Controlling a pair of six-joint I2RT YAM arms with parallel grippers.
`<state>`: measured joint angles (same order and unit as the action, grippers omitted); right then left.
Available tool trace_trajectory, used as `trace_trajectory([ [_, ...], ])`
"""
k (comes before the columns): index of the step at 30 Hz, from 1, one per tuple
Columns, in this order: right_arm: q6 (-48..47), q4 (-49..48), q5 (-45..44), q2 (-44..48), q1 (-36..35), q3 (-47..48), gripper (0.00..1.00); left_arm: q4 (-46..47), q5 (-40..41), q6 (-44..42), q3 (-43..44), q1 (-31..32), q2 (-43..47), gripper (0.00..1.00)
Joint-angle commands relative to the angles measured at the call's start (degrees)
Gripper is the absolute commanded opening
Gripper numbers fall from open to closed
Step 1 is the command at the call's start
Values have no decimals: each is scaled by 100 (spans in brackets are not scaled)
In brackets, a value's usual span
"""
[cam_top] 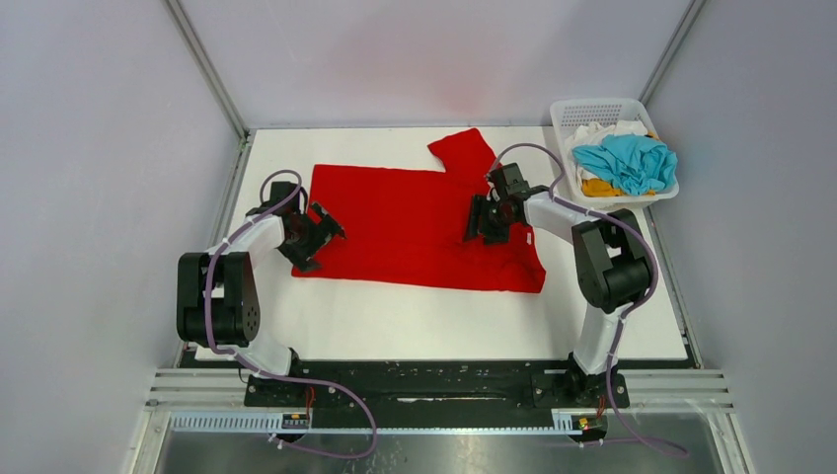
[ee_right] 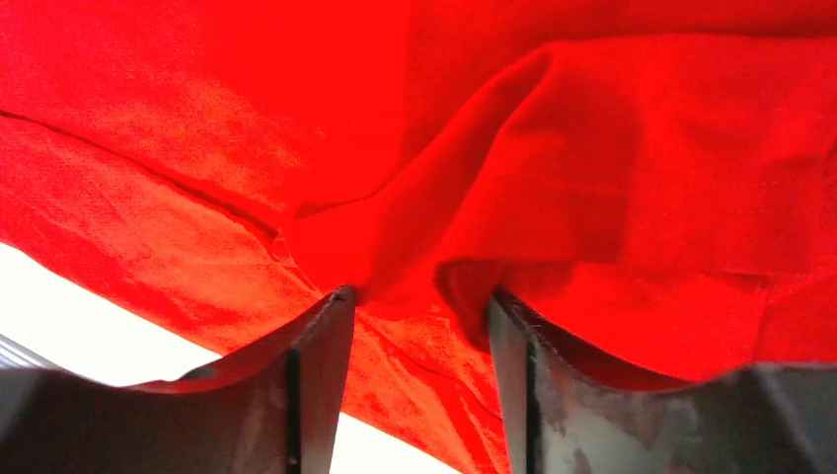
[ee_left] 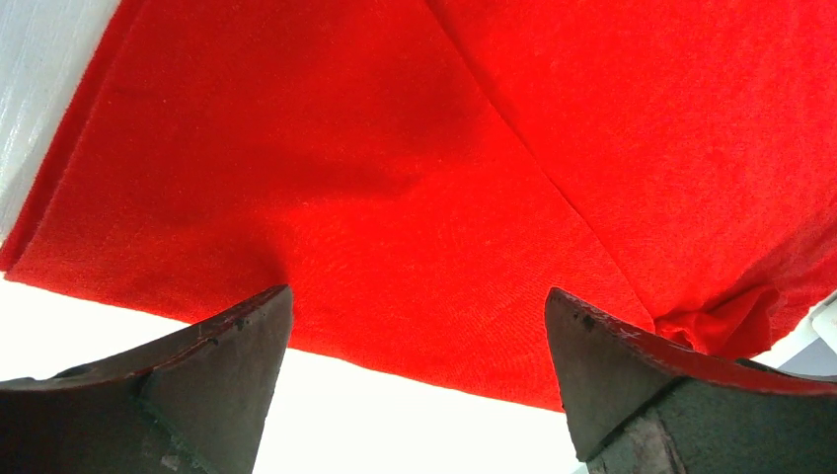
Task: Fold and stack the t-shirts
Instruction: Fold the flattened tshirt in 1/3 of the way
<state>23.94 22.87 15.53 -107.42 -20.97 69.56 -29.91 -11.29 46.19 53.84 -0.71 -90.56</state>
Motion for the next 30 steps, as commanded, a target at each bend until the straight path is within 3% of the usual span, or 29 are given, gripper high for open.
trace_trajectory([
  [1,121,-264,-124,-8,-108,167,50,82,60,-106,-36,-18,-12,99],
  [6,379,-218,-249,74,-109,139,18,46,18,-102,28,-19,2,99],
  [12,1057,-215,-103,207,-109,329,0,-12,85,-100,70,-21,31,99],
  [18,2084,-447,69,89,-100,527,0,-80,77,-128,125,-29,0,99],
  [21,2574,-544,-17,-38,-87,672,5,-98,62,-128,135,-36,-9,99],
  [26,2921,-732,-176,-496,-8,1208,23,-157,28,-153,135,-52,-12,99],
  [28,2824,-941,-277,-665,86,1479,36,-185,13,-184,126,-64,13,99],
  [30,2660,-1069,-294,-816,182,1864,40,-224,32,-213,119,-64,55,99],
])
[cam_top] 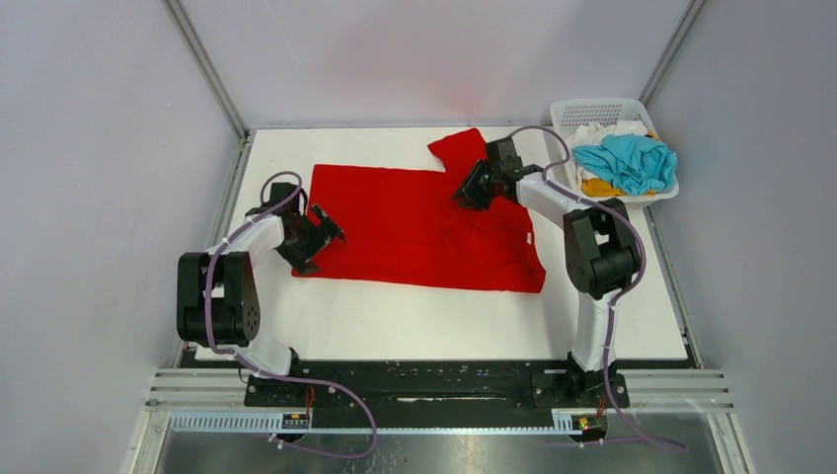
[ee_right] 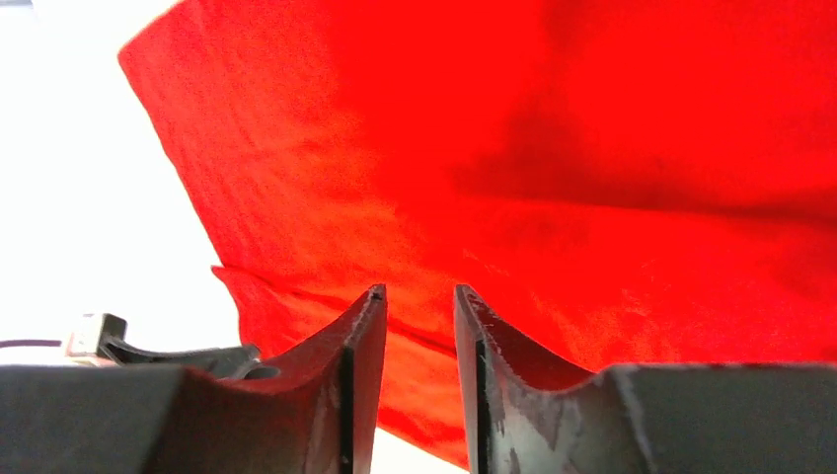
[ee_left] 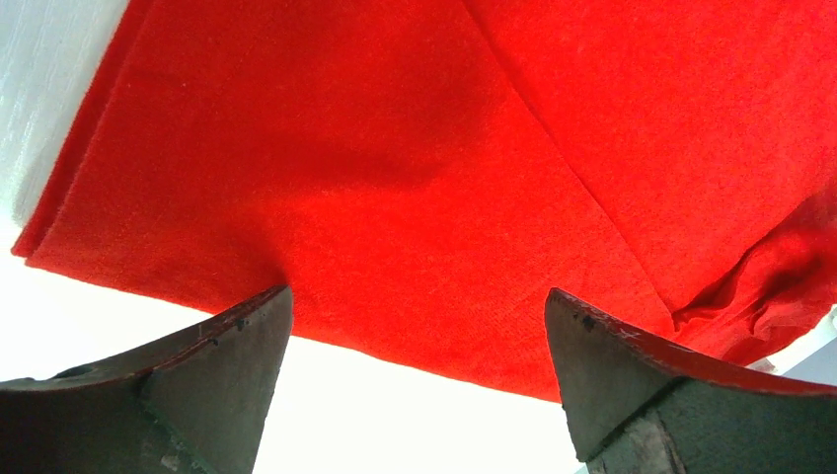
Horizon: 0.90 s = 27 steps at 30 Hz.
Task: Fold and stack the t-shirts
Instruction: Fold the flattened tshirt in 1/3 of the way
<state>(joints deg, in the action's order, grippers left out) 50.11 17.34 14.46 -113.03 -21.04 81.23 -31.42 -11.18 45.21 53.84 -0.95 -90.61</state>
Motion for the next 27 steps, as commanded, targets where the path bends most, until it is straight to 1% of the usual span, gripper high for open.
trace_trajectory([
  [1,-58,-483,-191,-317,232,859,45,-81,39,-124,110,-42,84,99],
  [3,-368,-289,-149,-328,289,1116,57,-144,61,-151,113,-47,123,99],
  [4,-581,-220,-135,-265,288,1141,65,-153,67,-157,103,-53,148,99],
  [6,-1086,-188,20,11,278,971,76,-167,67,-154,85,-63,186,99],
  [9,-2070,-140,129,579,174,334,85,-151,56,-144,86,-61,206,99],
  [10,-2463,-84,-9,778,90,83,93,-139,47,-144,90,-62,190,99],
  [12,-3408,109,-752,1097,-137,-342,98,-133,41,-152,96,-63,163,99],
  [14,-4283,295,-1729,1212,-389,-604,100,-110,18,-153,95,-60,157,99],
  [15,-4696,435,-2026,1198,-457,-631,99,-95,10,-156,93,-60,145,99],
  [18,-5394,725,-2764,1013,-526,-547,99,-65,-6,-153,107,-62,80,99],
  [22,-6058,854,-3050,693,-528,-368,99,-4,-65,-162,87,-57,-39,99],
  [24,-6205,988,-3073,520,-529,-222,99,38,-71,-162,73,-60,-107,99],
  [27,-6411,1085,-2750,289,-528,-77,100,49,-105,-177,90,-77,-225,99],
])
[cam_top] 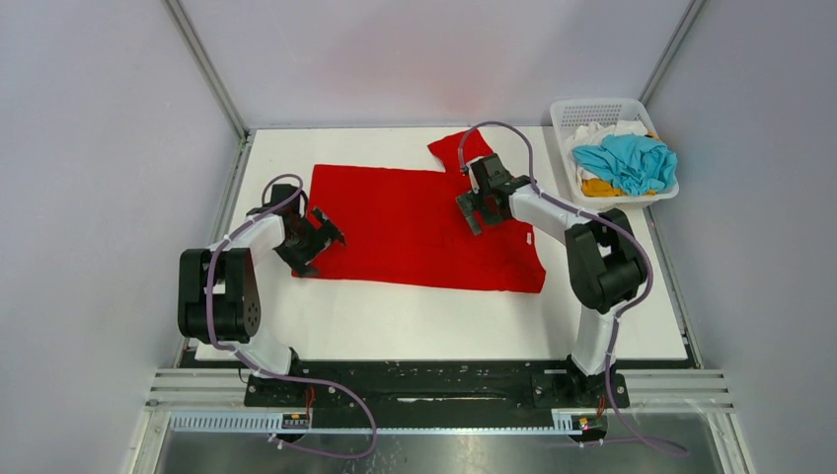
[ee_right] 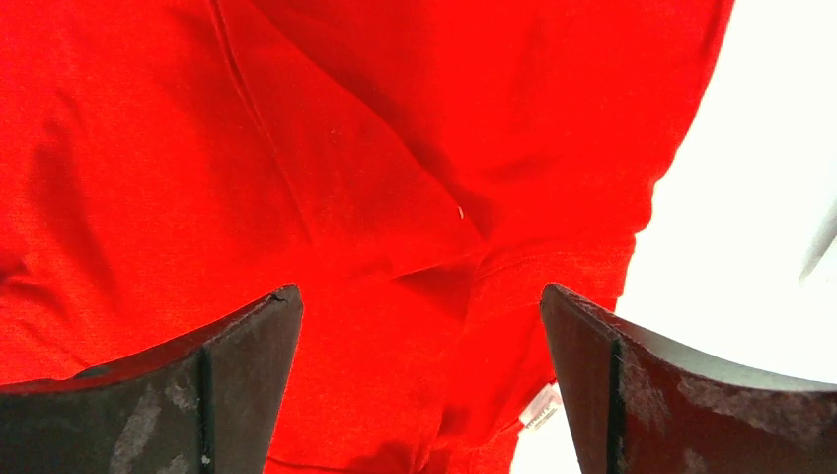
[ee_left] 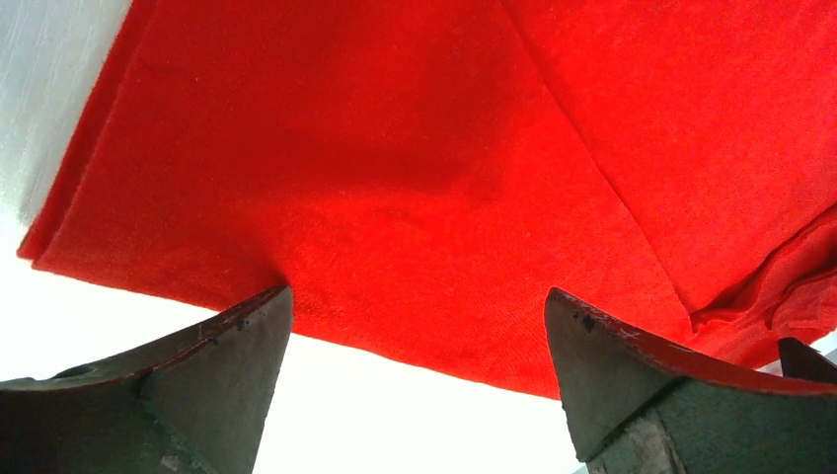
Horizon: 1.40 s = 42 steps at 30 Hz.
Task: Fold and stack the t-shirts
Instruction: Fold the flattened tshirt in 1/3 of the way
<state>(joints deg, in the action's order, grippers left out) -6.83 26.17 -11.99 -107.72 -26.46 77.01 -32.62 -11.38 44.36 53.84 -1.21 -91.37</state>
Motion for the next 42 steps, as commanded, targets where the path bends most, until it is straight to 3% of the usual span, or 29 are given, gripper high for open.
trace_trajectory([
  [1,-737,248,-3,-314,13,398,100,168,-84,-106,87,-65,-184,99],
  [5,-836,387,116,-565,10,568,100,173,-82,-150,26,-145,-240,99],
  [11,-890,198,-788,-940,18,939,99,177,-63,-235,-58,-309,-247,99],
  [21,-907,-1068,-2201,-1348,367,1811,100,81,-47,-413,-123,-559,-289,99],
  [26,-388,-380,-1761,-1704,771,3034,100,41,-143,-406,-103,-572,-131,99],
  [31,491,-148,-385,-641,758,2251,99,98,-250,-282,-2,-540,153,99],
  [37,2648,-371,1430,1083,624,-163,99,111,-233,-184,548,-105,148,99],
  [42,2753,69,1344,1429,53,-943,99,258,-422,-83,964,389,-547,99],
])
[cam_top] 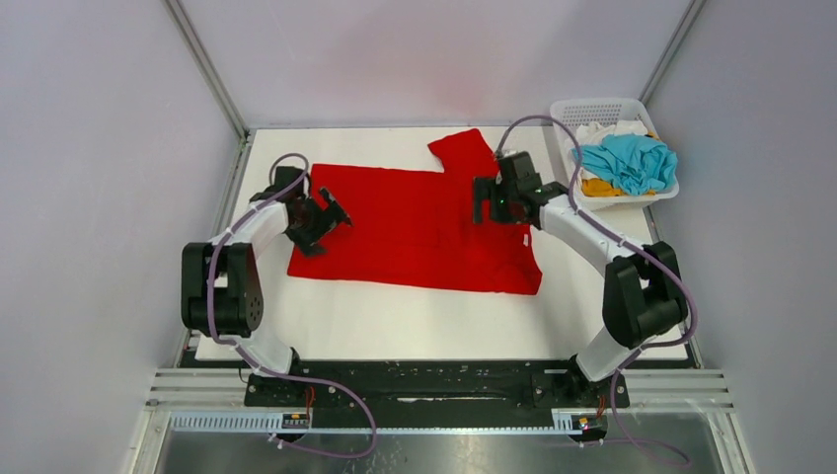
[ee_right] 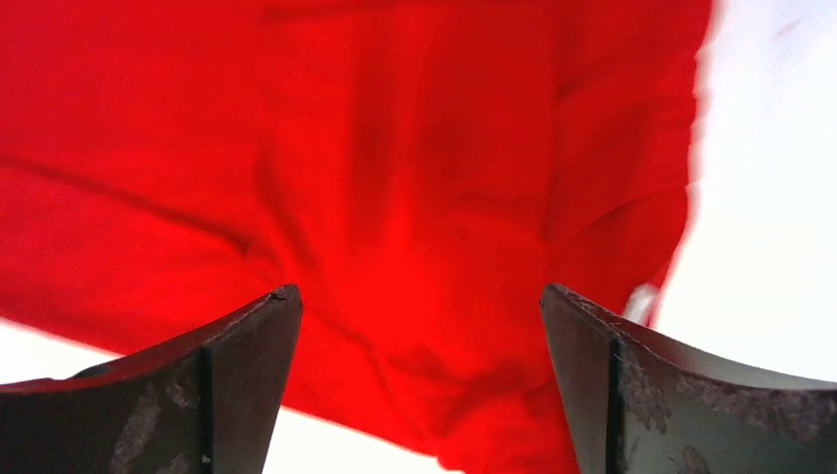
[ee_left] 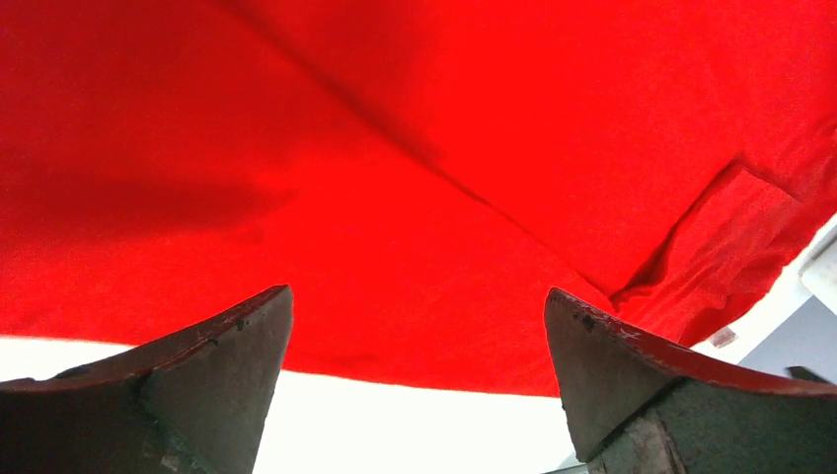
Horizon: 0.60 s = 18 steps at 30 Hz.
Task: Fold and stack the t-shirts
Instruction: Fold the flattened tshirt in 1/3 of the way
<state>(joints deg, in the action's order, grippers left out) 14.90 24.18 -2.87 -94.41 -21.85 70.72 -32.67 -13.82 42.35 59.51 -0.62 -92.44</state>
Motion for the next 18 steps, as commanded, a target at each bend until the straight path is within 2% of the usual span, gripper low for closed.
trace_trajectory([
  [1,589,346,391,83,-462,-395,99,320,-207,183,389,411,-538,99],
  [9,1510,256,666,97,-478,-1706,99,631,-280,216,-408,756,-625,99],
  [18,2351,559,708,1329,-152,-3366,100,901,-209,408,-2218,1095,529,99],
])
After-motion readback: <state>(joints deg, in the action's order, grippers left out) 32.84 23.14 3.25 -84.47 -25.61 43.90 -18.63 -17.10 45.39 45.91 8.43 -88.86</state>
